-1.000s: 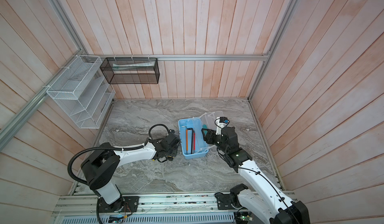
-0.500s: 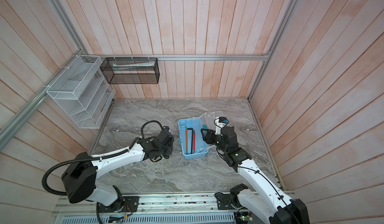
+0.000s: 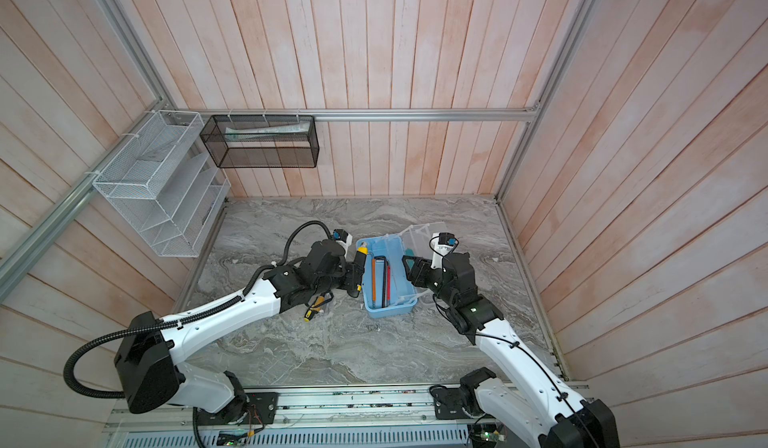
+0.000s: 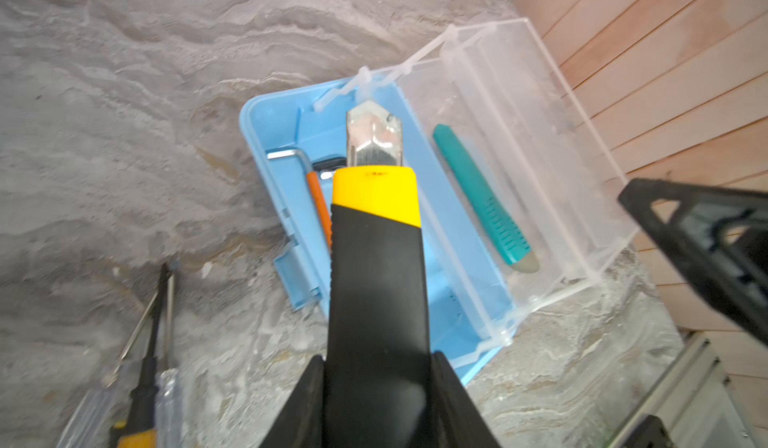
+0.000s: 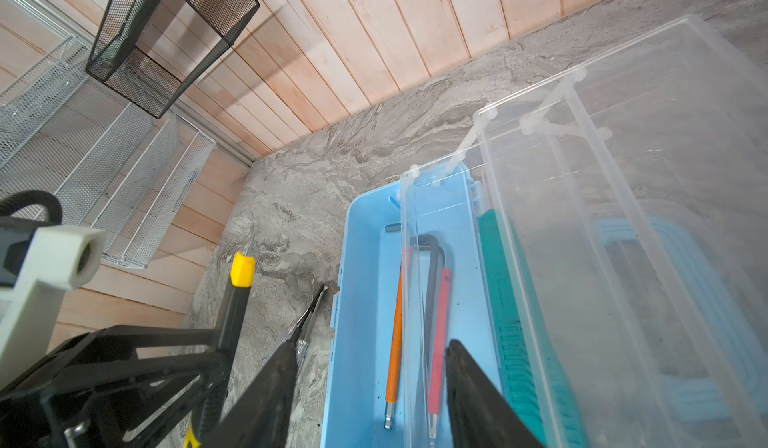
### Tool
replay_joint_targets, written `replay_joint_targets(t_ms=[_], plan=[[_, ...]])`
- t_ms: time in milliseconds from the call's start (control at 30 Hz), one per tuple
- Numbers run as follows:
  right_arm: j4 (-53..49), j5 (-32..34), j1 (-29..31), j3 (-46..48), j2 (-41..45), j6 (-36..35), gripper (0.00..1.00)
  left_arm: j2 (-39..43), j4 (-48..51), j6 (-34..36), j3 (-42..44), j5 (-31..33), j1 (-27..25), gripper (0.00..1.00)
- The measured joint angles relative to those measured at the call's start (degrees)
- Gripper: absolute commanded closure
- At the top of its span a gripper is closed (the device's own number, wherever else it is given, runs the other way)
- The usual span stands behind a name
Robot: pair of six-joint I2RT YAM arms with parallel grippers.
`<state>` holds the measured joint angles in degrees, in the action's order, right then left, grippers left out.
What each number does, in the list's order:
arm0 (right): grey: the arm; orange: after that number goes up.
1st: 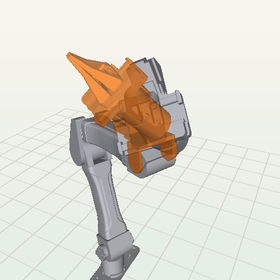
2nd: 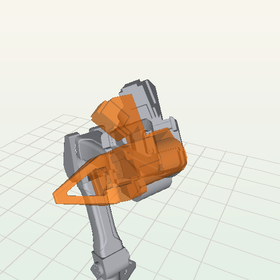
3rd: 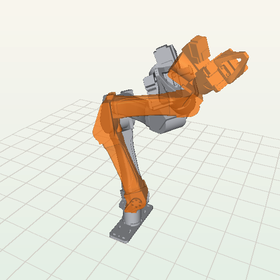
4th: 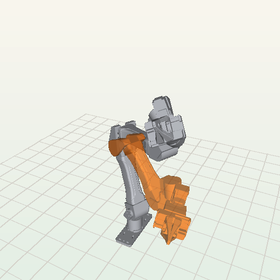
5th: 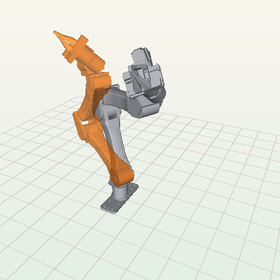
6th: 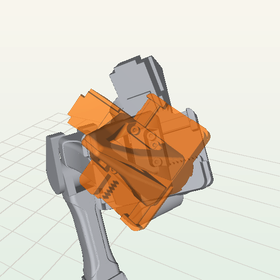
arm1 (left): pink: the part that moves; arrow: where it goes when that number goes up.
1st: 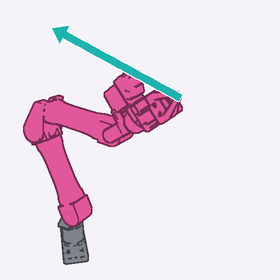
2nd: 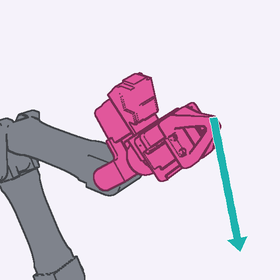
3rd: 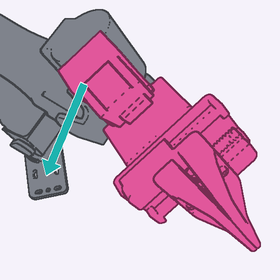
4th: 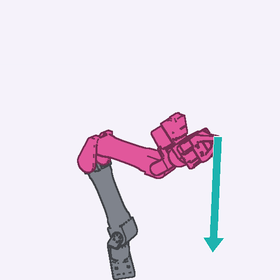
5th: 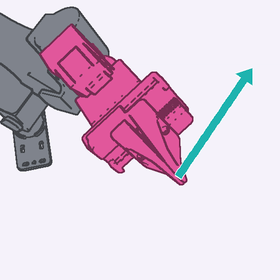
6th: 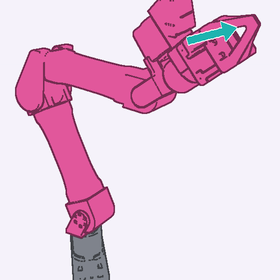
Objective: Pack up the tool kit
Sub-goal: 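Lift the utility knife with left gripper and carry it over the box, then lower the utility knife into the blue box and open left gripper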
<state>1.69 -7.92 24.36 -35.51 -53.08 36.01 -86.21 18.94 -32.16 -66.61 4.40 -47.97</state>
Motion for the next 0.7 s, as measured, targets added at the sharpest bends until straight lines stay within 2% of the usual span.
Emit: replay_joint_targets(t_ms=[200, 367, 700], plan=[[-0.5, 1.7, -0.2, 0.0, 1.9, -0.3, 0.43, -8.3, -7.5, -3.2, -5.0, -1.7, -0.2, 0.62], [-1.3, 2.1, -1.6, 0.0, 3.3, -0.7, 0.43, -13.6, -14.2, -7.3, -5.4, -1.7, -0.6, 0.62], [-1.7, 2.1, -4.0, 0.0, 4.6, -1.3, 0.43, -22.3, -18.9, -13.4, -12.5, -3.2, -0.8, 0.61]])
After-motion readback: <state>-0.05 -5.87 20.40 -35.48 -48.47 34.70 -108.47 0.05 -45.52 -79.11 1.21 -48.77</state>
